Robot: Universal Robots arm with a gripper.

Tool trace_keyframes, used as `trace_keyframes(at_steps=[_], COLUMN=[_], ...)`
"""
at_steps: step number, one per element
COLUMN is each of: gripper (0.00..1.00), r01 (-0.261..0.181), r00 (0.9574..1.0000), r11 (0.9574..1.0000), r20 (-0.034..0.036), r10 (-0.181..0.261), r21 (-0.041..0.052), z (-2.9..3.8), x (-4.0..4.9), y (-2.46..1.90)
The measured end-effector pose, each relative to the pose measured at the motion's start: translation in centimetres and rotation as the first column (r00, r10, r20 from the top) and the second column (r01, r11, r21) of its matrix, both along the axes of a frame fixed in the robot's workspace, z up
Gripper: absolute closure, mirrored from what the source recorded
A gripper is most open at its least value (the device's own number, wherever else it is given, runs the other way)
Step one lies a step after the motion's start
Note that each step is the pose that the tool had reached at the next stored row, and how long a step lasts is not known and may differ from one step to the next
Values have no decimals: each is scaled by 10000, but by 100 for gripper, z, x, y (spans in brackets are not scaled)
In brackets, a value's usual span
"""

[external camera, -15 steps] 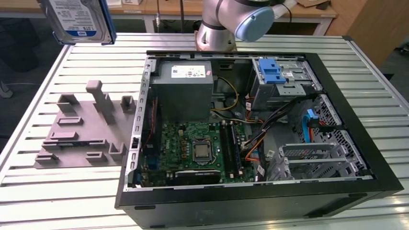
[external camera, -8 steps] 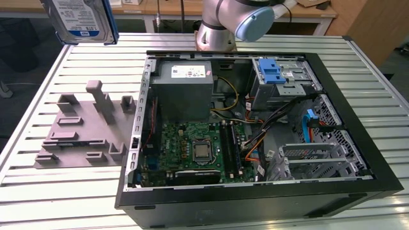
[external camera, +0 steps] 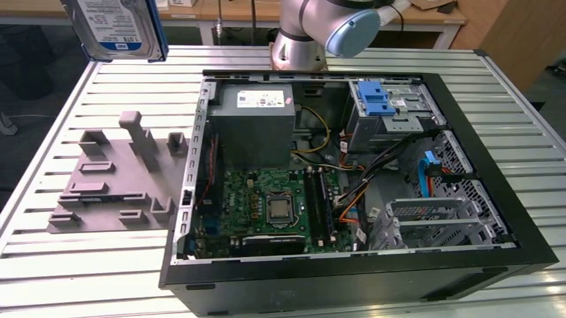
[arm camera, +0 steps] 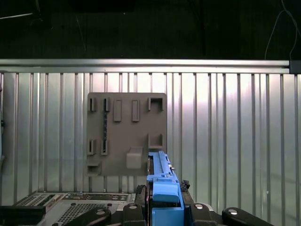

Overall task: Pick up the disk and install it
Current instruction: 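Pick up the disk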

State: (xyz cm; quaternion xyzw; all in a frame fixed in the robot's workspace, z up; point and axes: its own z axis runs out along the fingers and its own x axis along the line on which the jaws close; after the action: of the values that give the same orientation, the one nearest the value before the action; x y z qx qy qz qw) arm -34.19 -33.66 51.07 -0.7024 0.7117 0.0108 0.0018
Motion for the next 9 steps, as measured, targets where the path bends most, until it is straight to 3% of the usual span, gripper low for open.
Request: trace_keyframes(at_steps=[9], gripper=[64], r01=[0], r00=[10000], r11=[10000], r20=[0], r10=[0], r21=[0], z=[0], x=[69], y=[0])
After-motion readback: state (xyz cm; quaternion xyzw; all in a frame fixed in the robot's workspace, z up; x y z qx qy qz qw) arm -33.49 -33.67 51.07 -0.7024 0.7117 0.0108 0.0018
